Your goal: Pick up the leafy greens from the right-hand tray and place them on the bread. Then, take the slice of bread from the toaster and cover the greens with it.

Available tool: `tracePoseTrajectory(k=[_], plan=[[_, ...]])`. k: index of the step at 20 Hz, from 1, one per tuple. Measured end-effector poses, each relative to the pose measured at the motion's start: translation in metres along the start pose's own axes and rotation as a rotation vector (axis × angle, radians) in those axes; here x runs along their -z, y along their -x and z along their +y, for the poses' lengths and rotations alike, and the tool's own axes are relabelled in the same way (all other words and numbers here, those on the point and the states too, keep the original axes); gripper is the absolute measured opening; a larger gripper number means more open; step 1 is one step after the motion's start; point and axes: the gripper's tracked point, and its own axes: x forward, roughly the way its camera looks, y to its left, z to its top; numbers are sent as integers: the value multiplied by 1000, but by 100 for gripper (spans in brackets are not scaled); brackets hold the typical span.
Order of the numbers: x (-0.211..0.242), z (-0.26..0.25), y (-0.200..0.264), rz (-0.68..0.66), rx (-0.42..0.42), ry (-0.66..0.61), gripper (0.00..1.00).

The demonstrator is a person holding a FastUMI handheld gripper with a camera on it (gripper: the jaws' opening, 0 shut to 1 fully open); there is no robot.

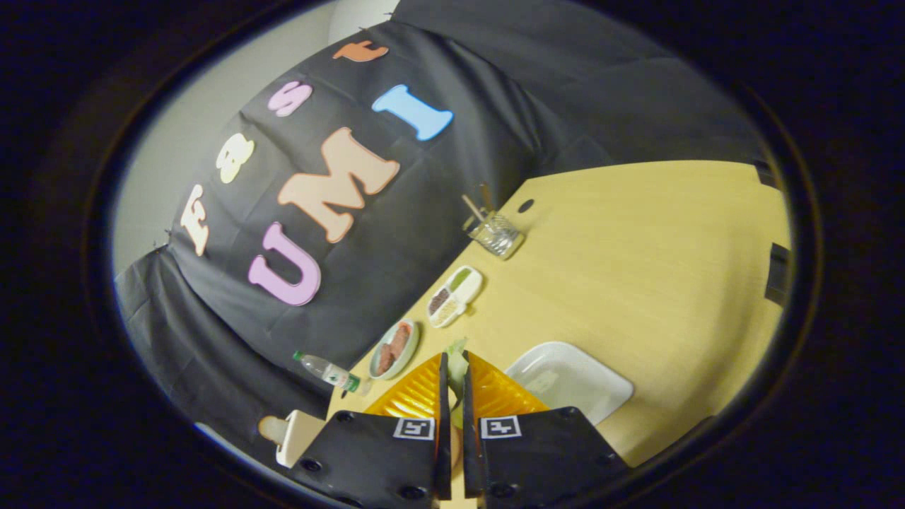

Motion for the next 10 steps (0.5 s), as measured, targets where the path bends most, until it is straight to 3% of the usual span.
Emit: tracePoseTrajectory(k=[5,10], plan=[[33,70,4,22,-104,-24,10],[81,110,4,56,-140,-73,9]])
